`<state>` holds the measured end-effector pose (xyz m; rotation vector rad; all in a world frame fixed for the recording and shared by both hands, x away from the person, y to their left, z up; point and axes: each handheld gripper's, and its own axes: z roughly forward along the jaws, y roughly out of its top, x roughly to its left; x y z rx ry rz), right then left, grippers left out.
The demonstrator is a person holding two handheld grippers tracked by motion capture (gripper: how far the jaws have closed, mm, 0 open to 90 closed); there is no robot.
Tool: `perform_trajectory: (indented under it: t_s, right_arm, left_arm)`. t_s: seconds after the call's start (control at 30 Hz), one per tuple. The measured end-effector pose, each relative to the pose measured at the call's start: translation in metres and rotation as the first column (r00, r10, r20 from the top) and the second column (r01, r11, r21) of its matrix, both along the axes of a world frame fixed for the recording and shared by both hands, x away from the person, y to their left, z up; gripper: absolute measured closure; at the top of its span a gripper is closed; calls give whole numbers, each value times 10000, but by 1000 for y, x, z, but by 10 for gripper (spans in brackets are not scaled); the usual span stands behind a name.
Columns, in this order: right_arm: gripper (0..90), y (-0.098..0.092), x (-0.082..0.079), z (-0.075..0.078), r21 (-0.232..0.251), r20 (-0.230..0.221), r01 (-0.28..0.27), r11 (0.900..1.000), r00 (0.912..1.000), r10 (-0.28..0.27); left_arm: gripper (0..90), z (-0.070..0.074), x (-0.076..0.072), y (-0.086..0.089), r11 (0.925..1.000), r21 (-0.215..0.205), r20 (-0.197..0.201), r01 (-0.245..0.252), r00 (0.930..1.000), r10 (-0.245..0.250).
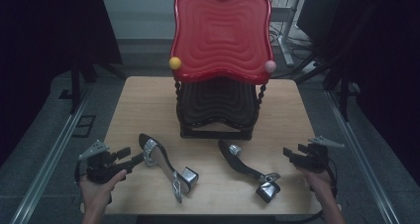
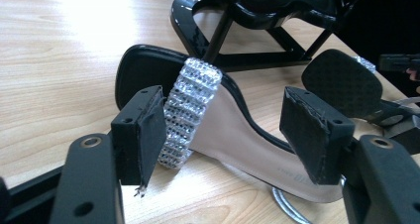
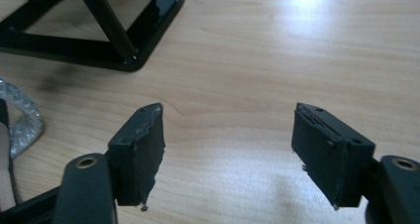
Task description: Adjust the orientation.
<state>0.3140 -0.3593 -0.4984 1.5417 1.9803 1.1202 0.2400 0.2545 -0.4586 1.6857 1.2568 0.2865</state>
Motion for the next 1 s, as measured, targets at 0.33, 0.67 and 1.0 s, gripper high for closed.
perform_trajectory:
  t_s: [0.33,0.67,1.0]
  right_arm:
    - [316,1,-3,1,-100,-11,79,9999,10000,-79]
    - [332,-5,-6,1,15,34,406,9992,9992,-406]
    - [335,1,-6,1,-177,0,293,9994,9996,-294]
  left_arm:
    - [378,1,1,0,10000,-65,-165,-18,9999,17]
    - [890,-3,-25,-7,9954,568,-1165,767,9907,-697]
    - [897,-5,23,-55,9863,1361,-1306,931,9886,-753]
